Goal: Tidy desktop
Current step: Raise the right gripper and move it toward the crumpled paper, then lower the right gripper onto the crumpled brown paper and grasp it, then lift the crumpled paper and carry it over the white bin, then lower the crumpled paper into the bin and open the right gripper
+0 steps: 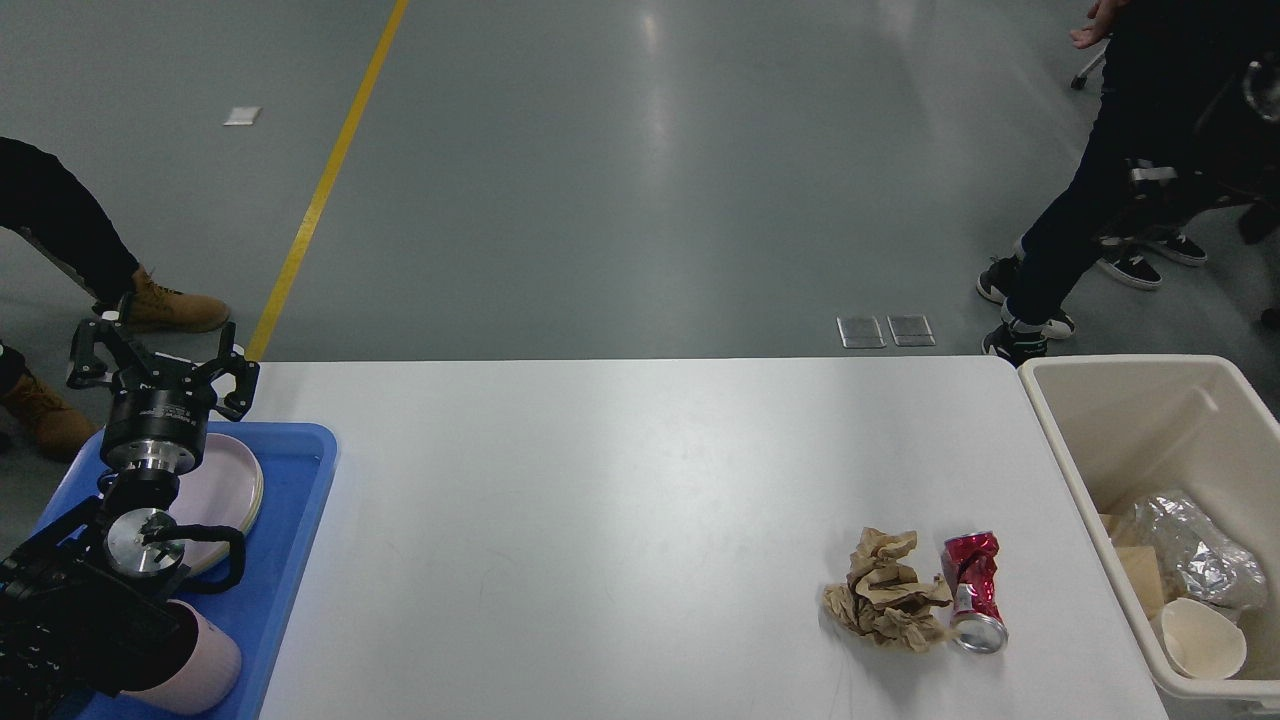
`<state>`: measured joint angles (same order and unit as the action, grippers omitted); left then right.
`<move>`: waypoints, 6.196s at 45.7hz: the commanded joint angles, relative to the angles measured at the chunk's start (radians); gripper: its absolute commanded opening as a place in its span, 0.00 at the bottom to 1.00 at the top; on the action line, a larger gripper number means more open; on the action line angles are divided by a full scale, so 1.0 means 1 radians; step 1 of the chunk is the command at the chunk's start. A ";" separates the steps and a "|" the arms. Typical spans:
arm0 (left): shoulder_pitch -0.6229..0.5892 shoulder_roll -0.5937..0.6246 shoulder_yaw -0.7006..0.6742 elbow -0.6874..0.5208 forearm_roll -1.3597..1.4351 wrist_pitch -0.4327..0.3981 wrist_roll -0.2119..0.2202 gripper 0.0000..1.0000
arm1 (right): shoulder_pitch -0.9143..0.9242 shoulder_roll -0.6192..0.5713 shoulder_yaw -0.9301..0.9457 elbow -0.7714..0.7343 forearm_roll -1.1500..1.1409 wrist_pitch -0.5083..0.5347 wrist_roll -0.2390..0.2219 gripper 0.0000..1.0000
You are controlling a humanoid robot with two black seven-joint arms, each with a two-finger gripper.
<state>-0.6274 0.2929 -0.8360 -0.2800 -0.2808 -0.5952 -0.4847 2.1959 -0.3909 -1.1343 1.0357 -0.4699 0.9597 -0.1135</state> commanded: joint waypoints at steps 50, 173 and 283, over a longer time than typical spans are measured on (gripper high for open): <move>0.000 0.000 0.000 0.001 0.000 0.000 0.000 0.96 | -0.094 -0.022 0.002 0.653 0.117 -0.545 -0.006 0.97; 0.000 0.000 0.000 0.001 0.000 0.000 0.000 0.96 | 0.091 -0.128 0.082 0.333 0.112 0.000 -0.023 0.00; 0.000 0.000 0.000 0.001 0.000 0.000 0.000 0.96 | -1.366 -0.028 0.102 -0.618 0.073 -0.894 -0.083 0.98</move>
<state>-0.6274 0.2929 -0.8360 -0.2800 -0.2807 -0.5952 -0.4847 0.8315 -0.4157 -1.0392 0.4159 -0.3973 0.0663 -0.1965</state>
